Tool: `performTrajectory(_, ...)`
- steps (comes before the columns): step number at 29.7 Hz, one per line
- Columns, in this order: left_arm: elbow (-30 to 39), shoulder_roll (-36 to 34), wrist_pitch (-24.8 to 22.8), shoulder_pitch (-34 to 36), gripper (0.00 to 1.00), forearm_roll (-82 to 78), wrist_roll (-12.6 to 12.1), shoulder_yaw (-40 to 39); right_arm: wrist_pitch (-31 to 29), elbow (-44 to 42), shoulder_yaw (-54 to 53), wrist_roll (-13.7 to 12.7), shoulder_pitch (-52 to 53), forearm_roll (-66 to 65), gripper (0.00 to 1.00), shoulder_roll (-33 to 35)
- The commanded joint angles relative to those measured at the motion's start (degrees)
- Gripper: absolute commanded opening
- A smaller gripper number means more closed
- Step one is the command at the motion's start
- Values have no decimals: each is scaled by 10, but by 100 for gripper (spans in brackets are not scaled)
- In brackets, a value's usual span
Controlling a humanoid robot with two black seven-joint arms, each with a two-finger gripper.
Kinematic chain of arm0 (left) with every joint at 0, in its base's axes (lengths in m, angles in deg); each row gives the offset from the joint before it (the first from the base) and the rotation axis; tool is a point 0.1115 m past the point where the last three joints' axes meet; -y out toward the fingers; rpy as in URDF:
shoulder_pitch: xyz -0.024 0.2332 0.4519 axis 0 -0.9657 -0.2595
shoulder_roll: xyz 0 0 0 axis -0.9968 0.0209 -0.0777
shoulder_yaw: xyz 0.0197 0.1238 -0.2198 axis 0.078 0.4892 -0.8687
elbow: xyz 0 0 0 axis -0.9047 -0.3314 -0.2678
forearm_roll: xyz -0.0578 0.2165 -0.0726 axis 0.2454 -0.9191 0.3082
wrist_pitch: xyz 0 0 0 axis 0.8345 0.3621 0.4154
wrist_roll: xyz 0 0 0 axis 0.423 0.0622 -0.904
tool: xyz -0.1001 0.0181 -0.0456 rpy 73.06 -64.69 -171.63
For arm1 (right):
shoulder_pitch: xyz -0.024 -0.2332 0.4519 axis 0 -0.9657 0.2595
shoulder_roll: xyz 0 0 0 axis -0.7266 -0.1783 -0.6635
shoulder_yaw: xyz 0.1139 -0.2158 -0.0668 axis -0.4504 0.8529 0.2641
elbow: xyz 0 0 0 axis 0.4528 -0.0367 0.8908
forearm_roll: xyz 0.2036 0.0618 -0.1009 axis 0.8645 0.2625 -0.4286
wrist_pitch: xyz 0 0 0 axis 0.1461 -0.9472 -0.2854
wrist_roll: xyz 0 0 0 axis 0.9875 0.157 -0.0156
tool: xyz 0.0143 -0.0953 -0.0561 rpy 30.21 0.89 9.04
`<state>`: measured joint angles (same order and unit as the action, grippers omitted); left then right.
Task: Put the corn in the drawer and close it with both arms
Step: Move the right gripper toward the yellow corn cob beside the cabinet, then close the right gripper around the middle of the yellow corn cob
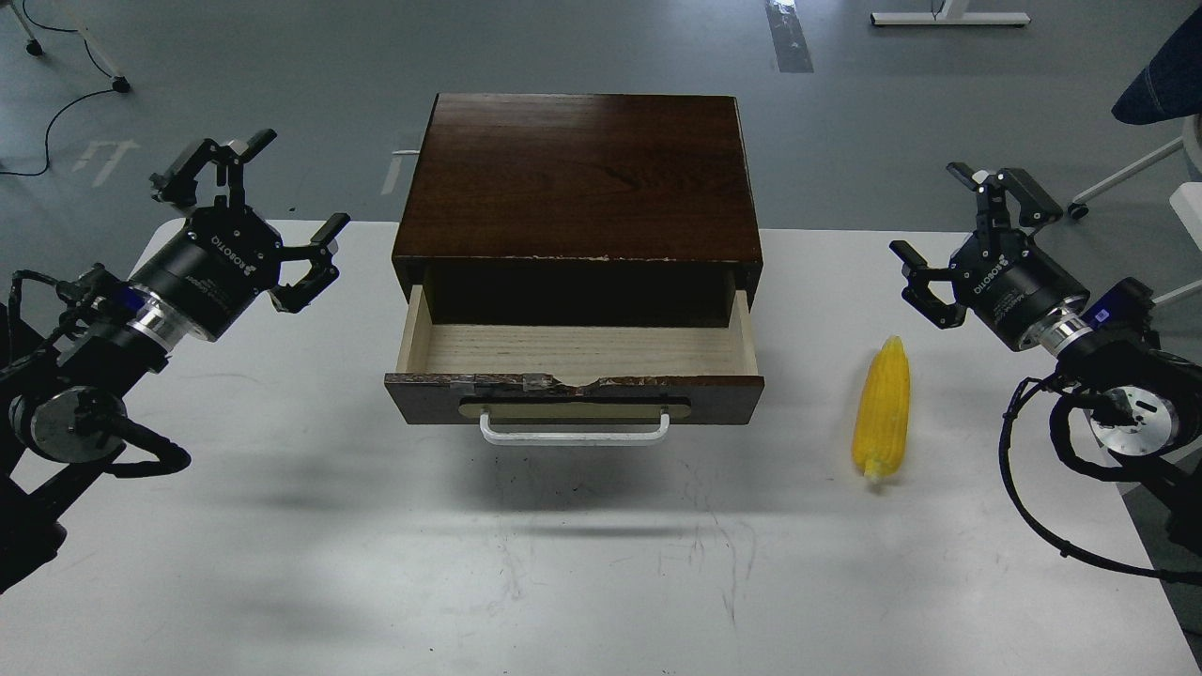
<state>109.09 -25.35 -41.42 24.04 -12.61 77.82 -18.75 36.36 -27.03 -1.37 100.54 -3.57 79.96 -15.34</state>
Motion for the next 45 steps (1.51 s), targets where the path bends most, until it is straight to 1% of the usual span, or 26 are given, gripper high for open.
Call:
performTrajectory(1,0,2,0,0,100,0,0,0,0,1,0,0,0,0,100,6)
performTrajectory(11,0,6,0,0,100,0,-1,0,0,3,1,2,5,-4,100,10)
performTrajectory(14,0,6,0,0,100,0,-1,0,0,8,1,2,12,-23,100,26)
performTrajectory(18,0,6,0,0,100,0,-1,0,0,46,7,2,43,-126,100,72)
performTrajectory(20,0,6,0,1,100,0,-1,0,0,86,17,2,67,-234,100,116)
performTrajectory(22,0,6,0,1,100,0,-1,0,0,102,27,2,87,-300,100,148)
performTrajectory(24,0,6,0,1,100,0,-1,0,0,108,38,1,100,-344,100,166)
performTrajectory(28,0,6,0,2,100,0,-1,0,0,108,108,2,137,-485,100,189)
performTrajectory(29,1,7,0,2,100,0,-1,0,0,107,137,2,143,-541,100,196)
performTrajectory(33,3,12,0,2,100,-1,-1,0,0,105,201,3,152,-660,100,198)
performTrajectory(39,2,14,0,2,100,-1,-2,0,0,100,253,2,163,-701,100,189)
performTrajectory(45,3,22,0,2,100,-1,-2,1,0,63,307,-3,194,-701,100,140)
